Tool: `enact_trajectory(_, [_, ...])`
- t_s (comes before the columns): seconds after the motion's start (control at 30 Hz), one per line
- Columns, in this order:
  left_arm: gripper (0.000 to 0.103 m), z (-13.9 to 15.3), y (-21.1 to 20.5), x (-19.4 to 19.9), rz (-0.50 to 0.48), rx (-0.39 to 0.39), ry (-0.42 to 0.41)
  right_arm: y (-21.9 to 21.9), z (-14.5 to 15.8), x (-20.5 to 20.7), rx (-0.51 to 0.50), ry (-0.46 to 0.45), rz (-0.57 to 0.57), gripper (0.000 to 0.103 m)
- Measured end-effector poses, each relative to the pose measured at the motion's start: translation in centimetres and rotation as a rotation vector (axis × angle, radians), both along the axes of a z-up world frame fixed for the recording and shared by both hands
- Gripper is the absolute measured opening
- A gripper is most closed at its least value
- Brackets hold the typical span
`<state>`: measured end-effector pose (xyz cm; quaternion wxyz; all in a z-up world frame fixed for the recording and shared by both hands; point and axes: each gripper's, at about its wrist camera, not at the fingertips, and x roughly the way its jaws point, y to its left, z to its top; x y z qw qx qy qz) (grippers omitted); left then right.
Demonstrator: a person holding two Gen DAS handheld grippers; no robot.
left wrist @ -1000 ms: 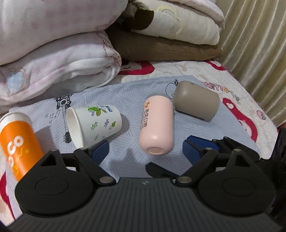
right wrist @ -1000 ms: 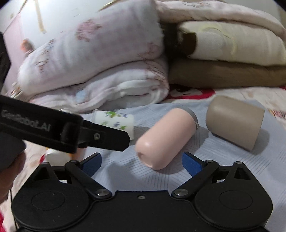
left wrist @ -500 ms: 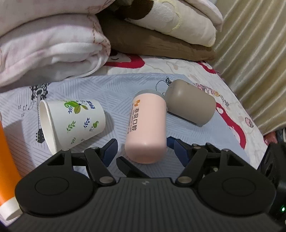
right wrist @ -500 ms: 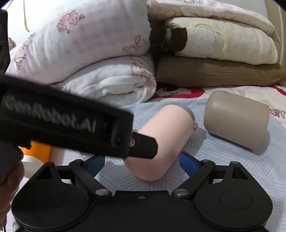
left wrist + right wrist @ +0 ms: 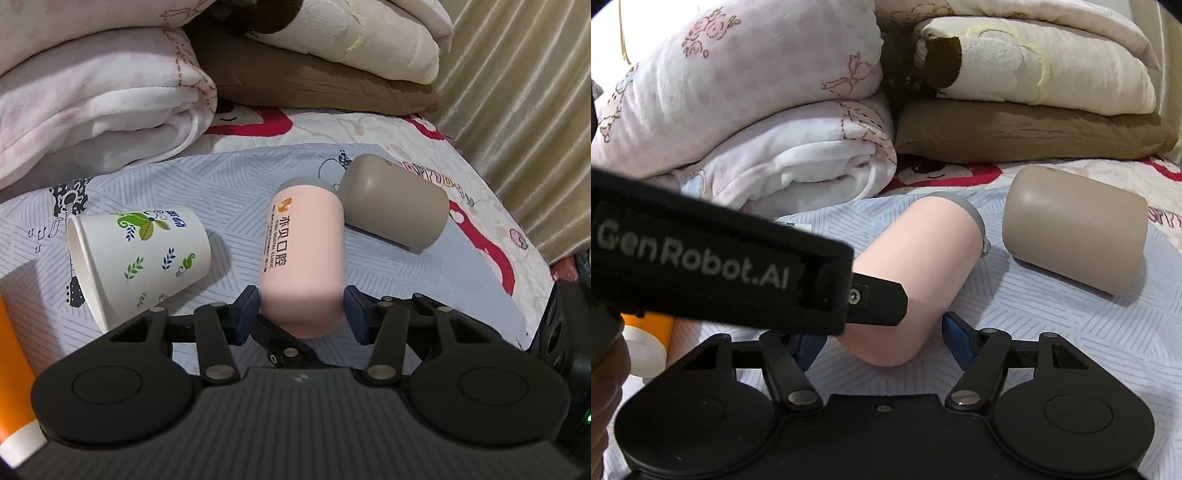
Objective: Flip cup upright
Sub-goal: 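Close the left gripper on the pink tumbler's base end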
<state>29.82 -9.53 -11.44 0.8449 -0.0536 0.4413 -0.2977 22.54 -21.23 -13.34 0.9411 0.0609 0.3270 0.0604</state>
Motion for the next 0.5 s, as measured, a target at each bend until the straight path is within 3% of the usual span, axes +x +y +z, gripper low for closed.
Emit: enact_trajectory(0.5, [0.047, 1.3, 2.6, -5.0, -0.010, -0.017, 0.091, 0.6, 1.2, -4.7, 0.047, 0.073, 0.033, 0.070])
